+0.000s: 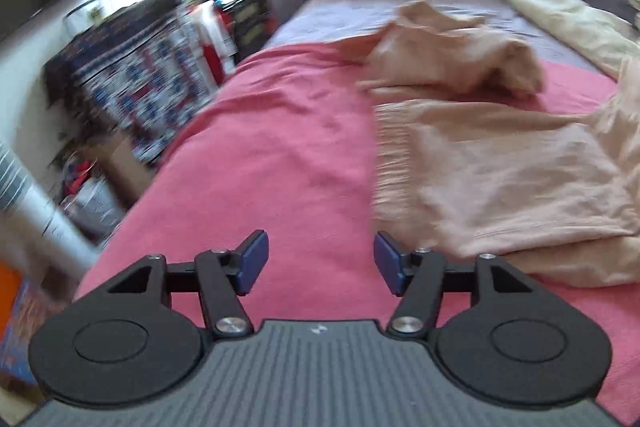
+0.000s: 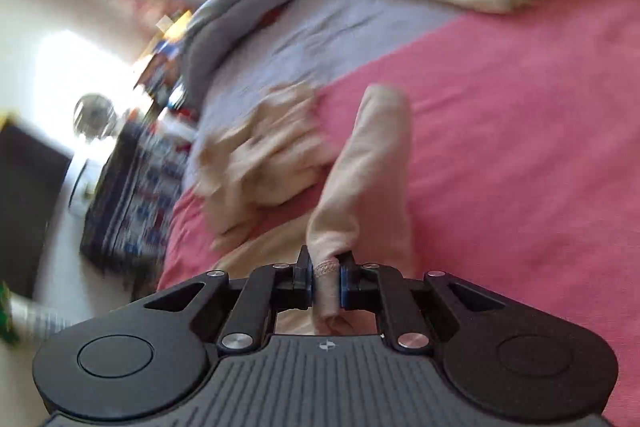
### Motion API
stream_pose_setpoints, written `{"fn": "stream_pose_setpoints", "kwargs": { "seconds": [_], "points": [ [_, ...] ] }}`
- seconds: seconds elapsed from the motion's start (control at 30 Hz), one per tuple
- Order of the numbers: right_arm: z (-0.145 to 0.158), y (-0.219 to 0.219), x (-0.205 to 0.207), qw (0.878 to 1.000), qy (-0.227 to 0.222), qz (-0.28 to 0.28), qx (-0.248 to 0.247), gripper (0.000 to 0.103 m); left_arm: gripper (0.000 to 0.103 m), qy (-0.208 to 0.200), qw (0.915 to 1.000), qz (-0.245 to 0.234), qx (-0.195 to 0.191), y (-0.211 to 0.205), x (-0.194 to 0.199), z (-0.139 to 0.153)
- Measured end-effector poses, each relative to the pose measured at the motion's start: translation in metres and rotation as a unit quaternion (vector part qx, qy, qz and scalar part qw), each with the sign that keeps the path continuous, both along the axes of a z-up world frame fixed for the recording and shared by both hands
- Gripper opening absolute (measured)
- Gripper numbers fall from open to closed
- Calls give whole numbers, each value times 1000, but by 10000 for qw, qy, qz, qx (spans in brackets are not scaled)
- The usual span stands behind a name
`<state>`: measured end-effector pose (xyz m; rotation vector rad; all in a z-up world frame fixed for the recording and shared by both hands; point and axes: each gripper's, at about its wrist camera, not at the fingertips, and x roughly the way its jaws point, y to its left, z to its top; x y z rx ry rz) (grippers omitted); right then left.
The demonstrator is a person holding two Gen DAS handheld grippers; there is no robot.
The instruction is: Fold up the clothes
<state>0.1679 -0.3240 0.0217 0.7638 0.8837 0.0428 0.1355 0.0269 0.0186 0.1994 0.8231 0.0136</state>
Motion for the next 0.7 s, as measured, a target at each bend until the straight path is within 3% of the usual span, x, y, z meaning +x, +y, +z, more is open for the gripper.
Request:
{"fn": "stream_pose_setpoints", "kwargs": {
  "seconds": [0.13,0.27,0.37,0.4,0.47,0.53,0.63,0.7],
  "points": [
    [-11,113,45,9918,-42,1207,-423,13,62,241,9976,646,-51,57,-12,-1],
    [-49,204,55,9740,362,1873,-1220,14,62,581,9932,1006,-74,95,-22,-14],
    [-48,218,39,9698,275,1831,-1586,15,62,774,9912,1052,-223,109,-24,-21],
    [-44,217,37,9697,254,1844,-1584,20,62,799,9911,1025,-283,111,-23,-23],
    [-37,220,30,9634,173,2120,-1629,35,65,836,9914,939,-350,111,-19,-26],
    [-28,224,20,9491,-20,2642,-1717,64,65,823,9924,823,-389,107,-12,-25],
    [-15,220,1,9293,-244,3374,-1480,65,65,692,9942,547,-610,99,1,-20],
    [-9,206,-10,9327,-211,3367,-1277,64,65,527,9953,189,-789,87,10,-13]
  ]
}}
